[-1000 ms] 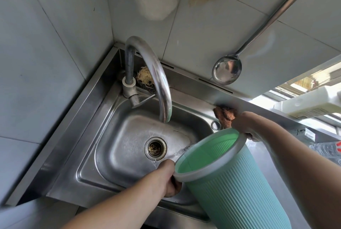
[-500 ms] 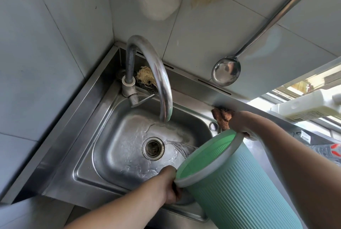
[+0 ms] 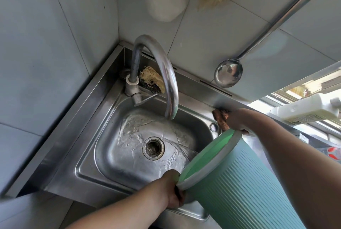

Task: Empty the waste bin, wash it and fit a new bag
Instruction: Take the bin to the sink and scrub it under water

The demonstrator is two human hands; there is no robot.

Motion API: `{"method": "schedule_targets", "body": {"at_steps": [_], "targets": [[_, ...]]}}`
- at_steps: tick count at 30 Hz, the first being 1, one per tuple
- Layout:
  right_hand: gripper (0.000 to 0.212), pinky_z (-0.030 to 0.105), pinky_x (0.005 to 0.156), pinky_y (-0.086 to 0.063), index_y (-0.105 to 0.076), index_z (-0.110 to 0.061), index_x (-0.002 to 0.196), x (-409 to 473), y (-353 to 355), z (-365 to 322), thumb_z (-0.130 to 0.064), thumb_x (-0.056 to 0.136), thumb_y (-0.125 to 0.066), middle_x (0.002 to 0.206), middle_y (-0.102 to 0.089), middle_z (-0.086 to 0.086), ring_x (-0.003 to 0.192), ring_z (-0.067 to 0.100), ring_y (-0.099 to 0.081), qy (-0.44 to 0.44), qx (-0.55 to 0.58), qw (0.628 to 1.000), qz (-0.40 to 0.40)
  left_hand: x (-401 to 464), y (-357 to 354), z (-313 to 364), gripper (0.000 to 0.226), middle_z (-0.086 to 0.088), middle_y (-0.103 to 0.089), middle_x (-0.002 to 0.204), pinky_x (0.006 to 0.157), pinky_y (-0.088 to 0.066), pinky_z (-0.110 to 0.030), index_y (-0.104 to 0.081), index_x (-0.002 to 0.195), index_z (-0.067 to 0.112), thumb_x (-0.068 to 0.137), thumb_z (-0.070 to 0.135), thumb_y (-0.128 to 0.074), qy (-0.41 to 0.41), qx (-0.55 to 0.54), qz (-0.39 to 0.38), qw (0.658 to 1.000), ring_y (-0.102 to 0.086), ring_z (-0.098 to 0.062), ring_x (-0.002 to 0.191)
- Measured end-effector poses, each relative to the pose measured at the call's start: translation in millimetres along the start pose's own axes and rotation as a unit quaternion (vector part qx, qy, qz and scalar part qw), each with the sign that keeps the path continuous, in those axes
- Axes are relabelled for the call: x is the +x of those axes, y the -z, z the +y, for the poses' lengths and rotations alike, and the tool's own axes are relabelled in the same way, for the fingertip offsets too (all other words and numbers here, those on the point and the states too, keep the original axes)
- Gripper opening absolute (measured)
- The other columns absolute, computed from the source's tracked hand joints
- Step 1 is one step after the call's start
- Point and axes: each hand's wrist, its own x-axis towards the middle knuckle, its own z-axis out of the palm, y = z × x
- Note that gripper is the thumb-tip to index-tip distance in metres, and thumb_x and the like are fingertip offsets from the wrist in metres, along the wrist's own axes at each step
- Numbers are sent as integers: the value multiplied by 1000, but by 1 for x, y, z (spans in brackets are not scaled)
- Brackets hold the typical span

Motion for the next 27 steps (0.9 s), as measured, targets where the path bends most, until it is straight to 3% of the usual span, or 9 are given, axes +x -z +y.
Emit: {"method": "schedule_targets", "body": {"at_steps": [1,2,4,8,10,13,19,23,27], "targets": [[22,25,46,-34,-46,-14,93,-6,1,-4,-5,100,-28,70,-42,4,55,18,-41,-12,0,1000,-7,1,0,-2,30,-7,-60,58,26,-36,-12,-62,76,6,90,9,-36,9,-5,-6,1000,-58,-19,40],[22,24,45,-35,-50,-10,94,-3,1,-5,-3,99,-29,67,-43,6,53,18,-42,-3,-14,1000,4,1,0,-4,27,-7,-62,62,25,-36,-13,-62,80,6,90,9,-37,15,-13,-10,1000,-58,-19,45],[35,24,46,-40,-50,-11,125,-4,4,-9,1,97,-33,66,-48,8,51,19,-46,22,-28,999,22,2,0,-6,25,-7,-62,72,25,-36,-14,-63,87,8,88,9,-38,23,-29,-21,999,-57,-18,54],[22,29,69,-47,-63,-8,107,-7,10,-15,-8,98,-43,95,-64,12,79,25,-57,45,-91,994,40,3,-3,-11,27,-4,-57,75,25,-34,-13,-62,95,14,89,9,-36,34,-32,-57,997,-53,-16,41],[25,32,78,-45,-64,-4,113,-8,11,-20,-9,98,-45,103,-59,9,91,26,-56,43,-58,997,42,3,-4,-15,26,-2,-51,70,26,-34,-12,-62,87,15,89,10,-37,37,-24,-70,997,-44,-12,33],[34,28,80,-45,-63,-5,123,-13,14,-27,-10,98,-40,120,-64,10,103,25,-61,34,-28,996,76,0,-5,-22,27,0,-43,58,29,-33,-11,-60,65,11,85,10,-42,44,-21,-77,996,-38,-11,34],[22,38,92,-54,-65,-13,99,-5,12,-28,-18,91,-45,98,-62,6,89,27,-61,41,-95,991,79,-7,-4,-30,30,1,-41,50,33,-33,-11,-59,54,11,80,9,-45,40,-35,-52,997,-38,-13,36],[25,32,81,-53,-66,-14,102,-4,8,-29,-19,92,-44,87,-60,3,84,27,-60,45,-98,990,87,-11,-1,-31,32,0,-40,49,32,-33,-10,-59,51,9,80,8,-46,39,-51,-54,996,-38,-13,34],[20,42,93,-55,-63,-15,93,-2,5,-31,-18,87,-44,82,-58,1,88,29,-62,46,-102,990,88,-14,0,-34,28,2,-37,54,31,-34,-11,-58,56,11,81,9,-45,40,-53,-58,996,-36,-12,41]]}}
